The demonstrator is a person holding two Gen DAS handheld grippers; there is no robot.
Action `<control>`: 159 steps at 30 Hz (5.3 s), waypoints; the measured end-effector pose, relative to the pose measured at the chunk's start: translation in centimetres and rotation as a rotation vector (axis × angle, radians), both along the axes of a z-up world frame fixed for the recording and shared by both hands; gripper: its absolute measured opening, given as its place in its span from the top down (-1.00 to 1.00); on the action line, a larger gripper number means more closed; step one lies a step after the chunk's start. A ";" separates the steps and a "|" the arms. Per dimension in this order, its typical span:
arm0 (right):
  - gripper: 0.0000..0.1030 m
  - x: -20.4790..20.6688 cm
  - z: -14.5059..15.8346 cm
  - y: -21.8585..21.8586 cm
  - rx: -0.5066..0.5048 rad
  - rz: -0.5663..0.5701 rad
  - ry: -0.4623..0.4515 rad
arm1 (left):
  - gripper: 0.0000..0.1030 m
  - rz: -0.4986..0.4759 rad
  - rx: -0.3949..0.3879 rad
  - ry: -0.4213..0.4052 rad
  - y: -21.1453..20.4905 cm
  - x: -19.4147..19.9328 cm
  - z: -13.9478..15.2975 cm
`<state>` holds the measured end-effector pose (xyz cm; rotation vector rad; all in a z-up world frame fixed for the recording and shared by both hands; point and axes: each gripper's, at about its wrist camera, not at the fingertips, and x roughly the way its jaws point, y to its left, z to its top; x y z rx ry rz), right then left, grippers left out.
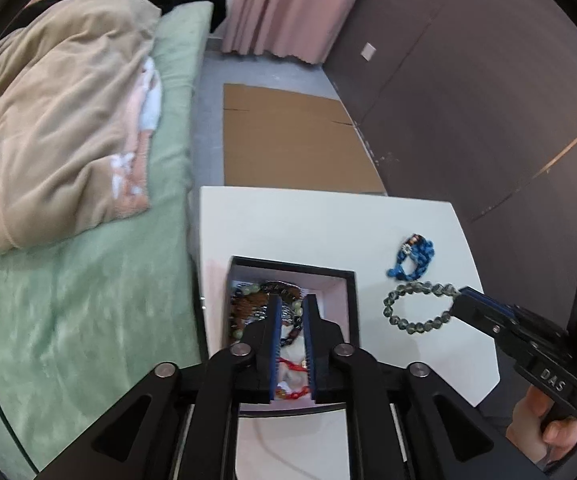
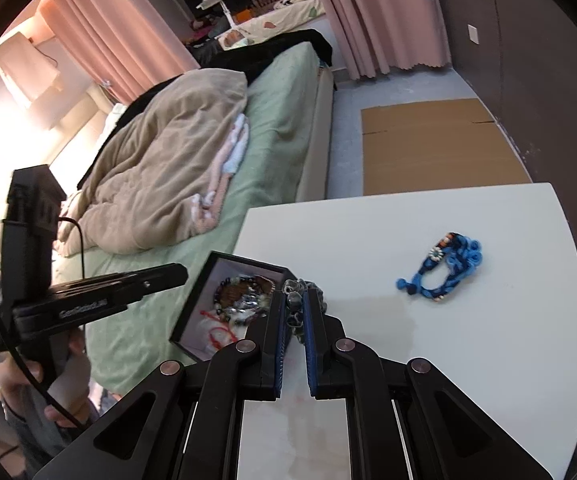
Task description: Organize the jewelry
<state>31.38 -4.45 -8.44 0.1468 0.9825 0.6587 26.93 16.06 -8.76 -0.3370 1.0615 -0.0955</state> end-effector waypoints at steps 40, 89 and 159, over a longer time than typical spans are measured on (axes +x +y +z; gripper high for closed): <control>-0.20 1.0 0.3 -3.1 0.073 -0.046 0.050 | -0.09 0.001 -0.003 -0.094 -0.4 0.0 2.3; -0.22 7.6 -7.1 -21.9 0.053 -0.430 0.270 | 0.35 -0.330 0.217 0.055 -23.3 10.1 -8.2; 0.73 6.1 -4.2 -3.6 -0.232 -0.191 0.050 | 0.84 -0.116 -0.022 -0.019 -2.5 1.5 -0.6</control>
